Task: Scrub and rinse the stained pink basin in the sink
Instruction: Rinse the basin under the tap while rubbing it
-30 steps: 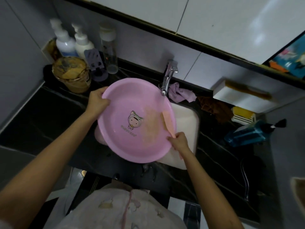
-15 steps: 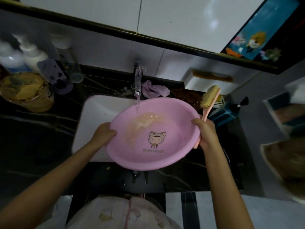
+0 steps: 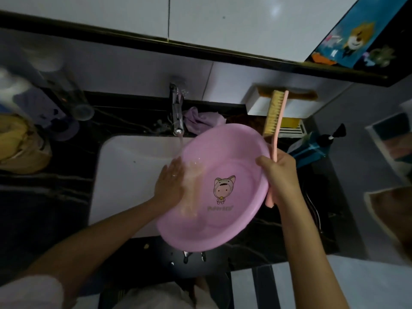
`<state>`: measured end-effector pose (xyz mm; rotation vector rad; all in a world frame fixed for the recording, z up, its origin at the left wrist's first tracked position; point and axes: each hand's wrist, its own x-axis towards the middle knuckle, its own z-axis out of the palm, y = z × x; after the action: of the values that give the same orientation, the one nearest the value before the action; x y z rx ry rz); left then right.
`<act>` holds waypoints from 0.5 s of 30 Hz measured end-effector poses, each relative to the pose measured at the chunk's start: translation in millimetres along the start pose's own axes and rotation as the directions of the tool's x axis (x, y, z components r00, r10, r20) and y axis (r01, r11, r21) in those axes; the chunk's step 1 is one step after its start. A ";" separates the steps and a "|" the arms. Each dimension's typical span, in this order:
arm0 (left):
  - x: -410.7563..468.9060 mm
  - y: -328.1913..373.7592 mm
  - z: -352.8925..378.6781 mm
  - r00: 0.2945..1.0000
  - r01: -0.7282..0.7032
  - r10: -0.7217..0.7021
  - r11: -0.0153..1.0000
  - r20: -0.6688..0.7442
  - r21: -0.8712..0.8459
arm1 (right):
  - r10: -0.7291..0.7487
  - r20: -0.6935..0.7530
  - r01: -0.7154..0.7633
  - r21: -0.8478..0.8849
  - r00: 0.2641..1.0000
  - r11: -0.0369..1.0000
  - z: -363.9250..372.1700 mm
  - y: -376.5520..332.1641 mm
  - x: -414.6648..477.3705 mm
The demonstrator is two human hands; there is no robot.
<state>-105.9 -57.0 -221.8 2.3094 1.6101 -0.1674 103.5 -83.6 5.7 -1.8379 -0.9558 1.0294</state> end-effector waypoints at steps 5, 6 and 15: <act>50.4 1.1 -12.9 0.985 -0.169 0.175 0.961 -0.007 0.219 | -0.073 0.003 0.073 -0.034 0.997 0.997 4.5 -0.9 -1.2; 45.4 6.6 -13.7 0.988 -0.150 0.152 0.964 0.011 0.217 | -0.073 -0.018 0.072 -0.034 0.997 0.997 6.4 1.1 -0.5; 4.7 -2.7 6.3 0.923 -0.384 0.381 0.918 -0.049 -0.095 | -0.134 -0.024 0.132 -0.079 0.991 0.988 12.6 -0.2 -1.0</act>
<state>-106.2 -54.0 -229.5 2.4986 1.1154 0.0416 91.7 -80.9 1.8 -1.8198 -1.0984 0.8928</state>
